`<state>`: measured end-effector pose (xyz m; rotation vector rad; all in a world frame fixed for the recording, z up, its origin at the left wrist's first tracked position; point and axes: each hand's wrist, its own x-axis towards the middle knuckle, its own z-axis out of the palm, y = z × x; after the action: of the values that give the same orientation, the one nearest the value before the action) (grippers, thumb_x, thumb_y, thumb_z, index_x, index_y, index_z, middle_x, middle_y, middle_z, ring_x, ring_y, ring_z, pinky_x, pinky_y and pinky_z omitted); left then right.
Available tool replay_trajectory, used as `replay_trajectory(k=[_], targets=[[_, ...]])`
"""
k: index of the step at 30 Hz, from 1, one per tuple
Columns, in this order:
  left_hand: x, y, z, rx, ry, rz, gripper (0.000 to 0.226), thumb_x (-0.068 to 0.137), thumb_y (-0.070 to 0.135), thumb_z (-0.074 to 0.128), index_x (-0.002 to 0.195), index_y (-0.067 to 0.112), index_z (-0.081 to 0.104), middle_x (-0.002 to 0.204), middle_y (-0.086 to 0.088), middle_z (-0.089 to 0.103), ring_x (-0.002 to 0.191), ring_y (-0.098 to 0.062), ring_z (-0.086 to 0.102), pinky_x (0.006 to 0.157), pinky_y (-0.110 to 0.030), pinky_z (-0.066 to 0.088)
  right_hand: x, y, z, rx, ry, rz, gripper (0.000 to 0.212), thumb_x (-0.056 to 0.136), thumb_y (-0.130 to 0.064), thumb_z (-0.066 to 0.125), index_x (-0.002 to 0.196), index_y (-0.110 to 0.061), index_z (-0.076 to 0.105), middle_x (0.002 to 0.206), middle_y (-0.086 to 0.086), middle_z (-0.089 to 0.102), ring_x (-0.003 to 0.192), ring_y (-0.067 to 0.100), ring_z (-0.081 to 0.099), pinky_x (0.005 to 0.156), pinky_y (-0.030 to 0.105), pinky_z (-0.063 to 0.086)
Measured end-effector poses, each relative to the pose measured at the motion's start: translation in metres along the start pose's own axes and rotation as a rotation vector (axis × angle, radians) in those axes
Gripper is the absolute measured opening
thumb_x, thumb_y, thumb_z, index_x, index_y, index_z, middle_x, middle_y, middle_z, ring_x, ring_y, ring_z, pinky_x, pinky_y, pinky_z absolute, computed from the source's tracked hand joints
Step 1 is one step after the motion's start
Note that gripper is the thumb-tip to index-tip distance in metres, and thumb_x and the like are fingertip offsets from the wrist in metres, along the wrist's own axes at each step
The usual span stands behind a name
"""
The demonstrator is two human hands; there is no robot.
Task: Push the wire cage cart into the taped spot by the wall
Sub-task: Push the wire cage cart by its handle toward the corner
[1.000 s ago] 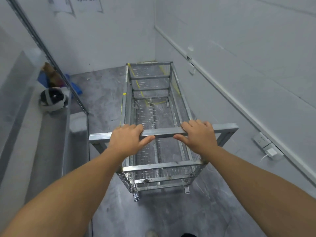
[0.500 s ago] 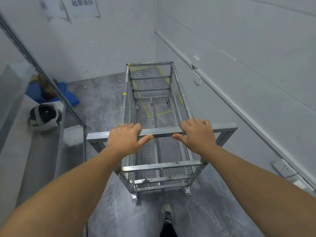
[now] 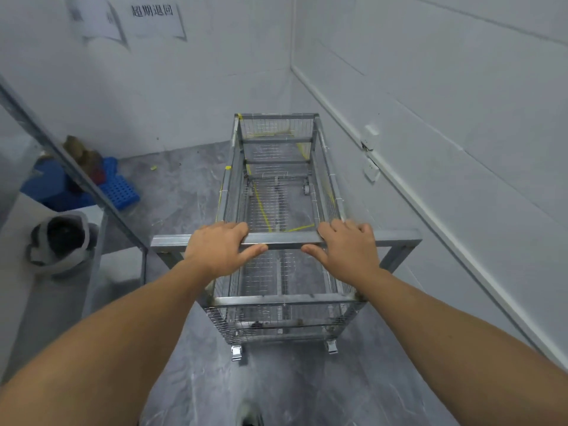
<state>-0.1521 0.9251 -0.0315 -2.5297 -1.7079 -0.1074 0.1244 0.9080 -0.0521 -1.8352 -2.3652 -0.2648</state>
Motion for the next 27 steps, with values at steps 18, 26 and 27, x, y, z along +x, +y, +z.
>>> replay_trajectory(k=[18, 26, 27], targets=[[0.244, -0.118, 0.031, 0.025, 0.017, 0.022, 0.058, 0.085, 0.079, 0.021, 0.082, 0.027, 0.044, 0.077, 0.006, 0.056, 0.067, -0.019, 0.046, 0.060, -0.034, 0.036, 0.257, 0.043, 0.058, 0.030, 0.034, 0.052, 0.069, 0.085, -0.078, 0.017, 0.095, -0.025, 0.058, 0.090, -0.001, 0.063, 0.087, 0.027, 0.057, 0.074, 0.041, 0.033], [0.337, -0.158, 0.042, 0.019, 0.016, 0.031, 0.056, 0.086, 0.078, 0.024, 0.081, 0.026, 0.042, 0.070, 0.008, 0.046, 0.065, -0.017, 0.044, 0.059, -0.032, 0.036, 0.354, 0.065, 0.079, 0.026, 0.012, 0.045, 0.067, 0.085, -0.078, 0.015, 0.097, -0.025, 0.056, 0.092, -0.001, 0.061, 0.089, 0.026, 0.056, 0.077, 0.042, 0.035], [0.348, -0.163, 0.043, 0.013, 0.016, 0.030, 0.056, 0.085, 0.079, 0.023, 0.081, 0.026, 0.042, 0.070, 0.008, 0.045, 0.066, -0.017, 0.044, 0.059, -0.032, 0.037, 0.364, 0.068, 0.082, 0.020, 0.012, 0.041, 0.066, 0.086, -0.077, 0.016, 0.096, -0.025, 0.055, 0.091, -0.001, 0.061, 0.088, 0.025, 0.055, 0.077, 0.042, 0.034]])
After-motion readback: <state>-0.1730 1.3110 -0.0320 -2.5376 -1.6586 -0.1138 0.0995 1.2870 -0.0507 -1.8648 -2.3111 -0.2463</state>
